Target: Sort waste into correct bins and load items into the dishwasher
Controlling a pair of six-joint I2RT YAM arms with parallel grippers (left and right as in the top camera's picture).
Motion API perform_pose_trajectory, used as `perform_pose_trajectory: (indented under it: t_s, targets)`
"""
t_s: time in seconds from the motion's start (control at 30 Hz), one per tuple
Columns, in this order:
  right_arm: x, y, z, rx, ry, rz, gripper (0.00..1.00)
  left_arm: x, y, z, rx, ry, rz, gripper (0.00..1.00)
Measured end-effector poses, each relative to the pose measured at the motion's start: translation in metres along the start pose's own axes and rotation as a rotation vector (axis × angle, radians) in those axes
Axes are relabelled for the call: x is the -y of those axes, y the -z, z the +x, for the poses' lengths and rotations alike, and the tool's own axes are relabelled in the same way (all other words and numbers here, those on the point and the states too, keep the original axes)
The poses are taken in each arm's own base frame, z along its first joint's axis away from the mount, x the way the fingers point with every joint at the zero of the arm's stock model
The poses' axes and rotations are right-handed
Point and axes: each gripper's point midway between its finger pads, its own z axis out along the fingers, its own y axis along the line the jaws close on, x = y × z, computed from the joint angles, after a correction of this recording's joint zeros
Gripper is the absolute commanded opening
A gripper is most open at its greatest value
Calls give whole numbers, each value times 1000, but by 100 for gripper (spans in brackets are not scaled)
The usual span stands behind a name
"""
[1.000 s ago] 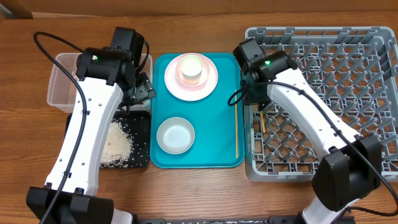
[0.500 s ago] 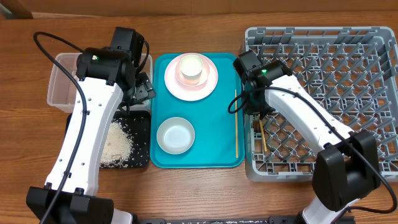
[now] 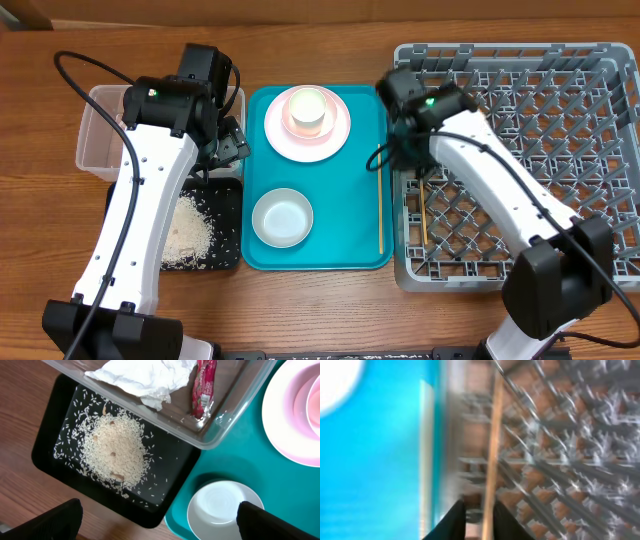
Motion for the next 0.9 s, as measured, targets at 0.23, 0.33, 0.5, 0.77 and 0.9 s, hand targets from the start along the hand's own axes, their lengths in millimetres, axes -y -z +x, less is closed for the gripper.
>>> perform_pose_trajectory:
  t_s: [0.23, 0.33, 0.5, 0.77, 0.9]
  targets:
    - [-64, 35, -17, 23, -12, -381, 43, 0, 0, 0, 0, 0, 0, 100]
    - [-79, 39, -12, -11, -36, -463, 45, 0, 0, 0, 0, 0, 0, 100]
    - [-98, 25, 3, -42, -60, -466, 49, 0, 0, 0, 1, 0, 0, 100]
    - [-108, -21, 52, -25, -72, -186, 52, 0, 0, 0, 2, 1, 1, 100]
    - [-111, -40, 65, 32, -64, -104, 60, 0, 0, 0, 2, 1, 1, 100]
